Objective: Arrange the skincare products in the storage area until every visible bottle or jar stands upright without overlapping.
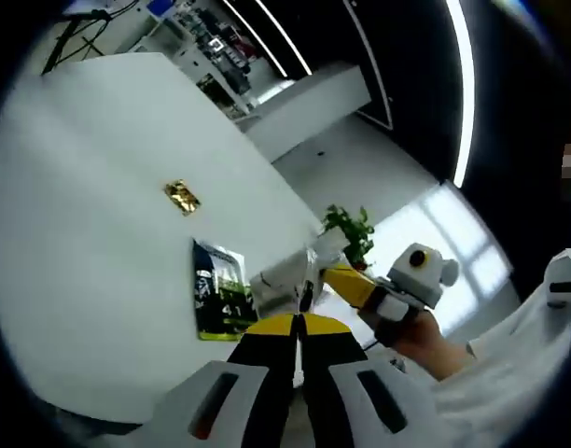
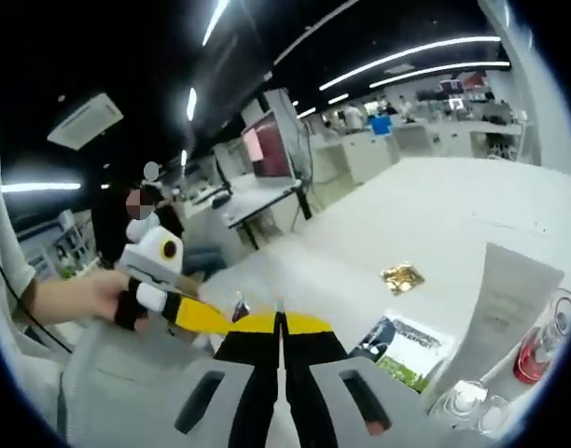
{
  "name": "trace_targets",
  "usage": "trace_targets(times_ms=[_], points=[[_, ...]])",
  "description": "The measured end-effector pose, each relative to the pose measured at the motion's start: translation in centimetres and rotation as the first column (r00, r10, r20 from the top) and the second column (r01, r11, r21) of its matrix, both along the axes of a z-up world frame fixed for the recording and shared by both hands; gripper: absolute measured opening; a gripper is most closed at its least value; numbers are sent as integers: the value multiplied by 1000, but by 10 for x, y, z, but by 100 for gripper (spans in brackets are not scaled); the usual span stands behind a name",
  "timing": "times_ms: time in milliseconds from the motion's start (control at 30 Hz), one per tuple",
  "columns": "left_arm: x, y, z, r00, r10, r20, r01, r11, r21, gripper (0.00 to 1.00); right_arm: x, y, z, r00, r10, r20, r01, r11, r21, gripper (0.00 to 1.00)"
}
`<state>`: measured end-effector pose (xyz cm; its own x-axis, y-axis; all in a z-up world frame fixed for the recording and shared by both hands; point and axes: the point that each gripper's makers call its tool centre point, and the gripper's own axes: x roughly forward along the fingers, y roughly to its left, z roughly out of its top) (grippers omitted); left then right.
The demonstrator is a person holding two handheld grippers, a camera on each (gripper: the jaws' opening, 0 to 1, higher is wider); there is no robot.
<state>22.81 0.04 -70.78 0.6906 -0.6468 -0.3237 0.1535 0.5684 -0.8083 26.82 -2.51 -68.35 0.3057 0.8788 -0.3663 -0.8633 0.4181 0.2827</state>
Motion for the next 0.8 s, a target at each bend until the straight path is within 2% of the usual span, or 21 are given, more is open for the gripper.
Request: trace_targets(times_ms=[100, 133, 200, 233, 300, 333, 367, 433, 467, 533, 600, 633, 700, 800], points=[[2, 4, -11, 999, -18, -40, 19, 999, 38, 1, 8, 4, -18, 999, -42, -13, 42, 998, -45, 1], [0, 4, -19, 996, -49, -72, 52, 997, 49, 1, 10, 5, -28, 998, -50, -24, 48, 995, -84, 1], [4, 11, -34, 990, -24, -138, 35, 997, 75, 1, 15, 12, -41, 999, -47, -19, 44, 993, -106, 1], [5, 12, -39, 988, -36, -152, 49, 995, 85, 1, 17, 14, -48, 998, -51, -24, 48, 991, -123, 1], [11, 21, -53, 981, -17, -192, 45, 989, 142, 1, 21, 19, -60, 998, -56, -29, 51, 987, -152, 1], [14, 23, -59, 978, -36, -207, 71, 984, 163, 1, 24, 20, -65, 998, -57, -25, 53, 985, -167, 1], [17, 25, -62, 976, -42, -212, 83, 979, 186, 1, 28, 21, -73, 999, -44, 4, 44, 975, -216, 1], [23, 29, -73, 971, -64, -230, 118, 967, 227, 1, 34, 25, -88, 999, -49, 0, 48, 966, -253, 1], [25, 30, -76, 969, -63, -241, 121, 965, 233, 1, 35, 25, -94, 999, -45, 4, 44, 961, -274, 1], [29, 31, -84, 964, -71, -255, 134, 961, 240, 1, 37, 21, -110, 999, -29, 22, 35, 931, -363, 1], [29, 31, -95, 953, -85, -292, 163, 954, 253, 1, 38, 25, -120, 997, 25, 75, 9, 906, -423, 1], [29, 31, -101, 949, -92, -302, 177, 947, 269, 1, 38, 26, -124, 996, 37, 80, 2, 898, -441, 1], [27, 31, -111, 942, -96, -321, 190, 942, 277, 1, 38, 29, -131, 997, 37, 71, -3, 899, -438, 1], [27, 32, -116, 939, -84, -334, 175, 952, 252, 1, 41, 28, -137, 997, 37, 61, -6, 892, -452, 1]])
